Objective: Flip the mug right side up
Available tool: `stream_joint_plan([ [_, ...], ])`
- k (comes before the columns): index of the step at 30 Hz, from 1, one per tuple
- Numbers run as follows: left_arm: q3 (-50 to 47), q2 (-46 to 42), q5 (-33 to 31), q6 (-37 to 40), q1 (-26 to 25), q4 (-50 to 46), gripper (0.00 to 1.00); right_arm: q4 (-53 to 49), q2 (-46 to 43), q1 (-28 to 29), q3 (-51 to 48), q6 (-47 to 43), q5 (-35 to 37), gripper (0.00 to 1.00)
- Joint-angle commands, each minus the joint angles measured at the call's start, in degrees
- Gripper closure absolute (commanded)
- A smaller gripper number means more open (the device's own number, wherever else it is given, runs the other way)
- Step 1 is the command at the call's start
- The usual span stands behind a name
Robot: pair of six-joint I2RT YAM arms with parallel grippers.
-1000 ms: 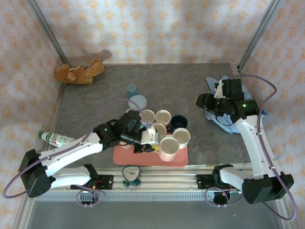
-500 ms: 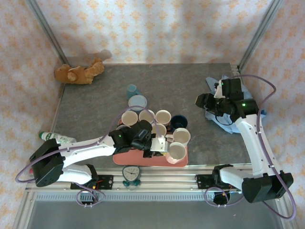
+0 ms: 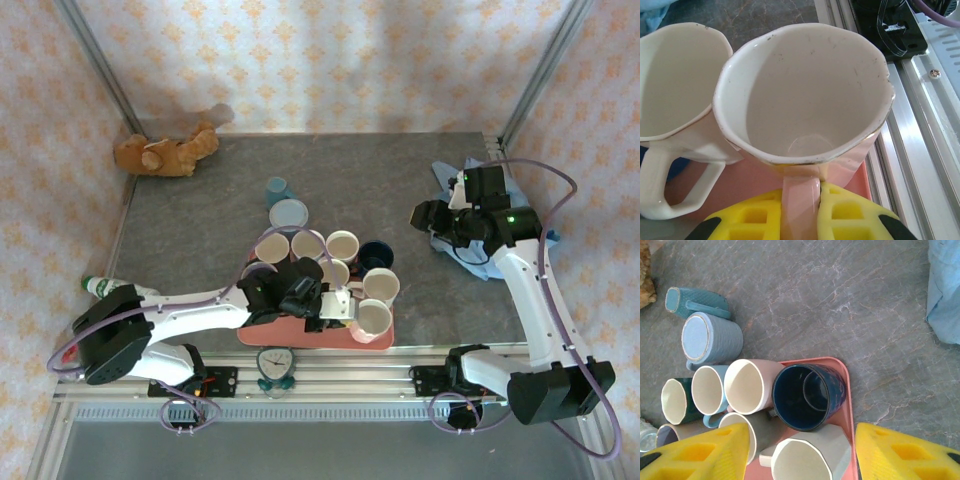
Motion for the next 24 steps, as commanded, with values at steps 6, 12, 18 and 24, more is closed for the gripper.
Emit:
stream_joint_plan([
  [6,0.0,1.5,0.6,-2.2,-0.2,9.5,1.00,-1.8,-0.5,-0.4,-0.1,-1.3,0.1,0.41],
  [12,0.0,2.5,0.8,-0.8,-0.2,7.6,0.77,-2.4,-0.6,-0.4,0.0,-1.6,0.3,0.41],
  [18,-0.2,2.2,-0.2,0.5,-0.2,6.1,0.64,-3.4,-0.6,-0.4,0.5,-1.9,0.3,0.41],
  [24,-0.7,1.2,-0.4,1.2,0.0,4.6,0.54,-4.2,-0.8,-0.4,0.9,-2.0,0.7,0.41],
])
